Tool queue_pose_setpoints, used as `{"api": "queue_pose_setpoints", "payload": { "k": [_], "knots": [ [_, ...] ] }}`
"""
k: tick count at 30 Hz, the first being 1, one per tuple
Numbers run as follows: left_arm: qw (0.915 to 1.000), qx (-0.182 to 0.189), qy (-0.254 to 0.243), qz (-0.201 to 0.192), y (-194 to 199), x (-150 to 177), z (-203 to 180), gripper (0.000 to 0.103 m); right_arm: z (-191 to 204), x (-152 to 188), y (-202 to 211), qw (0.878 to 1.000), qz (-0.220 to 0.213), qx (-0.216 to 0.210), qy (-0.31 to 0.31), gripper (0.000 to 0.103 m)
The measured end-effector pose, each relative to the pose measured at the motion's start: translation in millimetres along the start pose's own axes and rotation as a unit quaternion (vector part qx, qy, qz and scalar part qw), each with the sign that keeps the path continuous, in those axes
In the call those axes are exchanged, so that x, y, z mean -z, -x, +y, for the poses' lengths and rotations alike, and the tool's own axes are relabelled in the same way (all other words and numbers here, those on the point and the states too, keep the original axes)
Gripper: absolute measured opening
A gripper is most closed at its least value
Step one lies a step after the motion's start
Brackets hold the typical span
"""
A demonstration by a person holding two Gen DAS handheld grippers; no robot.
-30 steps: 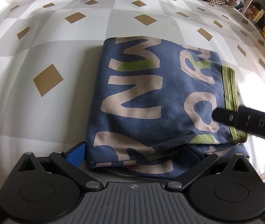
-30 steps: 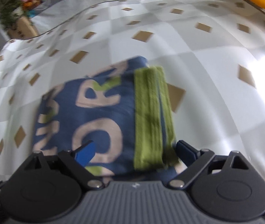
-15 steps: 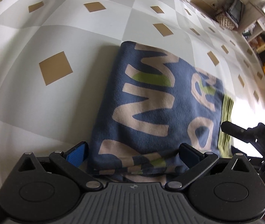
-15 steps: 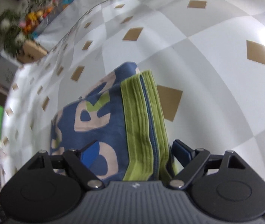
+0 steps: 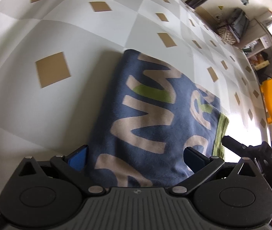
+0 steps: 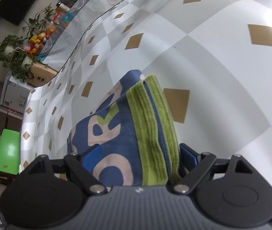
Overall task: Fold clothes
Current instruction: 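Close the right tool on the green band edge while the left tool grips the navy fabric edge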
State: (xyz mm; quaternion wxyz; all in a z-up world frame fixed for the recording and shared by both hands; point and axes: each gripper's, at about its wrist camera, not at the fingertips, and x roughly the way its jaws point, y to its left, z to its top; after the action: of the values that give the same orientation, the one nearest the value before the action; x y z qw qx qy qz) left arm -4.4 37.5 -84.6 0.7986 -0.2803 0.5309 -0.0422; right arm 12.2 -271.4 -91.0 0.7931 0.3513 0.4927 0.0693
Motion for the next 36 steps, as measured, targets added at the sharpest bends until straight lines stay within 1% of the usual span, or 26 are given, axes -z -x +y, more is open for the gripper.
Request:
{"api": "queue_pose_setpoints", "payload": {
  "k": [3, 5, 7, 10, 14, 17, 20, 24, 29, 32, 36],
  "knots": [
    [0.9999, 0.002, -0.012, 0.001, -1, 0, -2, 0.103, -3, -1, -5, 0.999, 0.005, -0.027, -0.024, 0.087],
    [0.9999, 0.006, -0.015, 0.002, -1, -1, -3, 0.103, -4, -4, -8, 0.999, 0.006, -0.033, -0.032, 0.088],
    [0.9997, 0.018, -0.016, 0.008, -2, -2, -3, 0.103, -2, -7, -11, 0.999, 0.010, -0.033, -0.029, 0.088],
    [0.9984, 0.048, -0.018, 0.024, -6, -6, -4, 0.103, 0, -13, -16, 0.999, 0.020, -0.034, -0.024, 0.088],
    [0.9968, 0.070, -0.019, 0.033, -9, -10, -3, 0.103, 5, -16, -23, 0.998, 0.043, -0.048, -0.015, 0.088],
    [0.9930, 0.108, -0.001, 0.047, -13, -12, 1, 0.103, 12, -12, -26, 0.997, 0.050, -0.052, 0.005, 0.088],
    [0.9863, 0.149, 0.016, 0.068, -20, -13, 2, 0.103, 16, -9, -28, 0.997, 0.052, -0.057, 0.014, 0.088],
    [0.9866, 0.149, 0.010, 0.066, -20, -11, -2, 0.103, 14, -8, -27, 0.997, 0.051, -0.065, 0.008, 0.088],
    [0.9835, 0.165, 0.044, 0.059, -19, -10, 7, 0.103, 13, -9, -26, 0.997, 0.039, -0.065, 0.006, 0.088],
    [0.9850, 0.159, 0.034, 0.058, -21, -11, 3, 0.103, 10, -11, -27, 0.997, 0.034, -0.069, -0.007, 0.089],
    [0.9877, 0.145, 0.016, 0.056, -21, -10, -4, 0.103, -1, -15, -29, 0.994, 0.032, -0.090, -0.043, 0.090]
  ]
}}
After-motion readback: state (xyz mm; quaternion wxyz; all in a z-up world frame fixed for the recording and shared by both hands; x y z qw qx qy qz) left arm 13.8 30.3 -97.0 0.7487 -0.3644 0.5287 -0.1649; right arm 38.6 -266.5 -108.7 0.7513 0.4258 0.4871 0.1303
